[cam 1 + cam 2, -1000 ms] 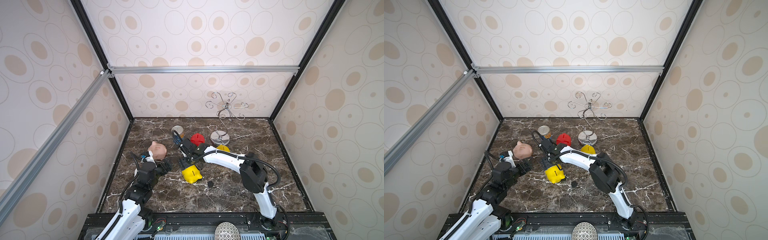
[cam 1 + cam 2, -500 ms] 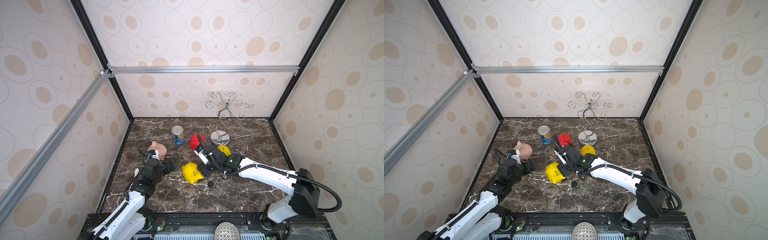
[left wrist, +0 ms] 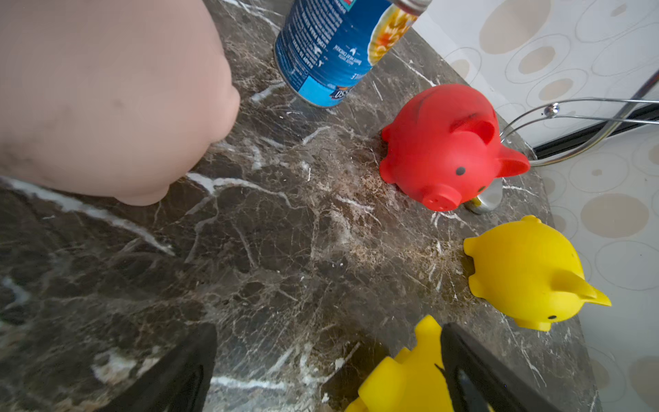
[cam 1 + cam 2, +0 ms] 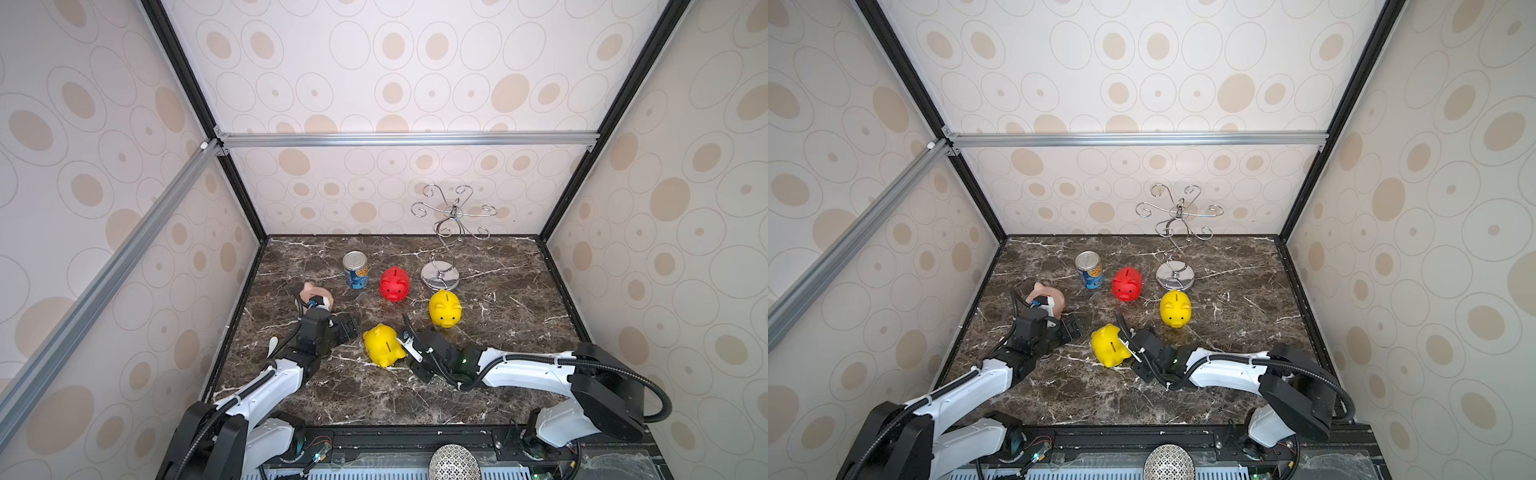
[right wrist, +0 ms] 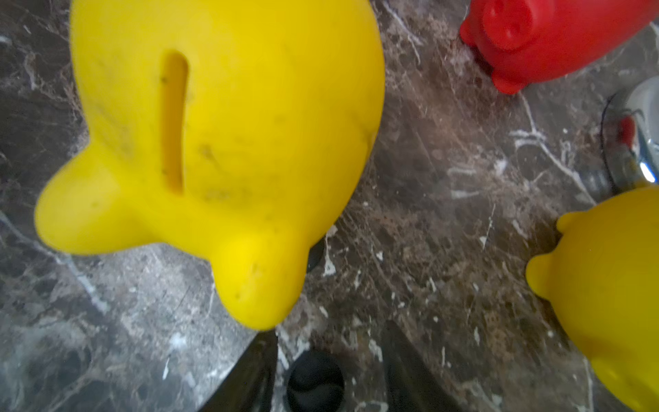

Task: Open piggy banks
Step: Adjust the piggy bank at the center of the board.

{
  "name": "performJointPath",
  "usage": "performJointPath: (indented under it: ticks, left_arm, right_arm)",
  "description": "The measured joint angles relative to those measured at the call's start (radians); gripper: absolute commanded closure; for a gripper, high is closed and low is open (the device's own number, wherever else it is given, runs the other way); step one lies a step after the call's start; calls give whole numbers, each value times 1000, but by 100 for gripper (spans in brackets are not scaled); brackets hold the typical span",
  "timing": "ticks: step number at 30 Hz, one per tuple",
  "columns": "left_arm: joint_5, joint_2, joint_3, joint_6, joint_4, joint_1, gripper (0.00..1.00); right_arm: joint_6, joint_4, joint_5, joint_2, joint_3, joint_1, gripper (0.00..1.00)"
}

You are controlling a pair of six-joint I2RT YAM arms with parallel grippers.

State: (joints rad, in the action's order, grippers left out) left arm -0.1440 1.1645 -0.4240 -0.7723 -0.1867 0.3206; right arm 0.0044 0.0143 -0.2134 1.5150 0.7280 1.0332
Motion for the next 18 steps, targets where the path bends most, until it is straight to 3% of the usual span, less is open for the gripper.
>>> performJointPath:
  ticks: [9, 18]
  left_arm:
    - [7, 182, -62, 26, -60, 0, 5]
    - [14, 290, -100, 48, -108, 6, 8]
  right_arm:
    - [-72, 59, 4, 63, 33, 0, 63]
    - [-110, 130, 57, 63, 33, 0, 79]
